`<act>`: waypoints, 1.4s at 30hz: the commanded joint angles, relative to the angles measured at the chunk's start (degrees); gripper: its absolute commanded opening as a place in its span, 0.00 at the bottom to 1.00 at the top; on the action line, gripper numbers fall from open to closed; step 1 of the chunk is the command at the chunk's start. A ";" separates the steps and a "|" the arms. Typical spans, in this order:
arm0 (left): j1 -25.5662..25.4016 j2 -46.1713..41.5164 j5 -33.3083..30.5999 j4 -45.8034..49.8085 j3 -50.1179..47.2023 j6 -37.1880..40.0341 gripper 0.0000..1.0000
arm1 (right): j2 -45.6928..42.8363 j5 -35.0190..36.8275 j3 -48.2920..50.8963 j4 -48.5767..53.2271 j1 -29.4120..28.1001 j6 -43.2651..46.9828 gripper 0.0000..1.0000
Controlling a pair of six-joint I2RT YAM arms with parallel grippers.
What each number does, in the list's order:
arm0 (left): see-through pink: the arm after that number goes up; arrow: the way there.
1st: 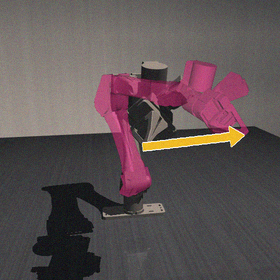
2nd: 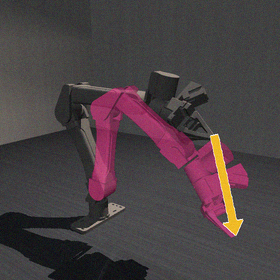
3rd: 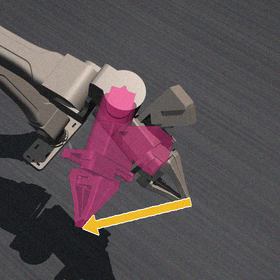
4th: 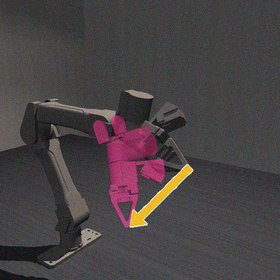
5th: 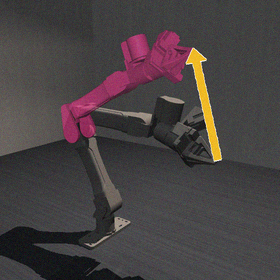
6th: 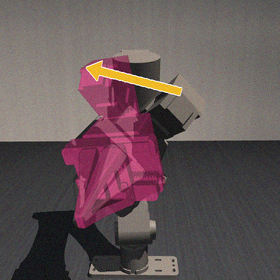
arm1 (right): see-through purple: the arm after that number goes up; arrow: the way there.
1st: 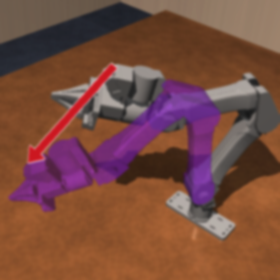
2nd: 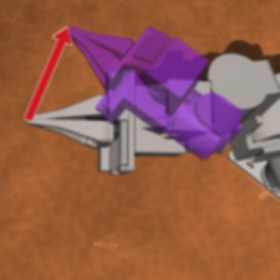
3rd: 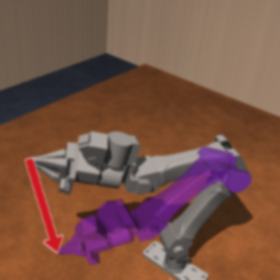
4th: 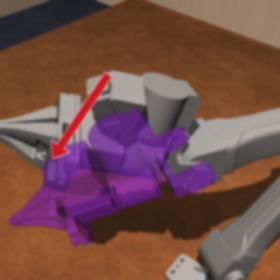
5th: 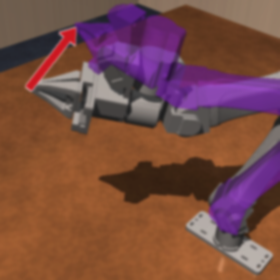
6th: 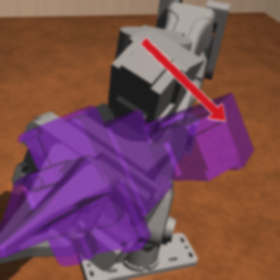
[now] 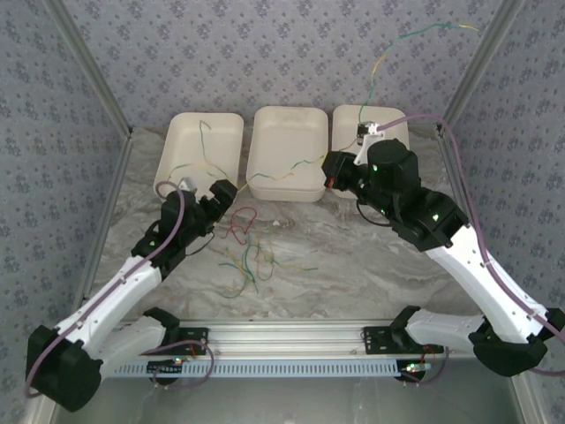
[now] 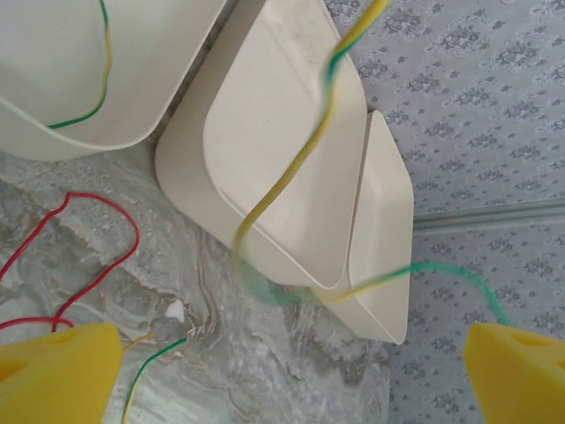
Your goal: Untangle the cables
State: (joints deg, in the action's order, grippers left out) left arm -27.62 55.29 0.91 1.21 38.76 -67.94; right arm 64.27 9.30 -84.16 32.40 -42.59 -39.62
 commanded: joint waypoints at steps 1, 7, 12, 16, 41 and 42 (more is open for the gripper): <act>0.60 2.90 4.17 -4.38 3.71 2.42 0.97 | -2.27 -2.91 2.27 -1.45 -0.48 -2.39 0.00; 3.87 4.51 4.22 0.62 8.17 7.99 0.57 | -3.04 -4.35 3.85 -1.25 -1.27 -1.76 0.00; 9.31 6.19 7.48 10.71 15.31 11.99 0.38 | 0.19 -5.12 2.59 -2.49 -1.61 1.28 0.00; 14.94 9.72 13.55 11.41 17.91 12.98 0.12 | 4.58 -5.82 1.75 -9.72 -1.88 4.56 0.00; 27.09 18.30 19.57 21.41 24.95 21.43 0.73 | 41.31 -3.99 -23.04 -13.65 -2.06 21.31 0.00; 27.09 17.82 19.76 22.11 25.93 21.86 0.70 | 41.81 -4.35 -23.47 -13.44 -2.14 21.67 0.00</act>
State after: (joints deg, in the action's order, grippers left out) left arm -0.71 76.79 18.81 20.12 60.23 -49.21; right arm 105.12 4.19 -104.33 18.57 -44.56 -20.93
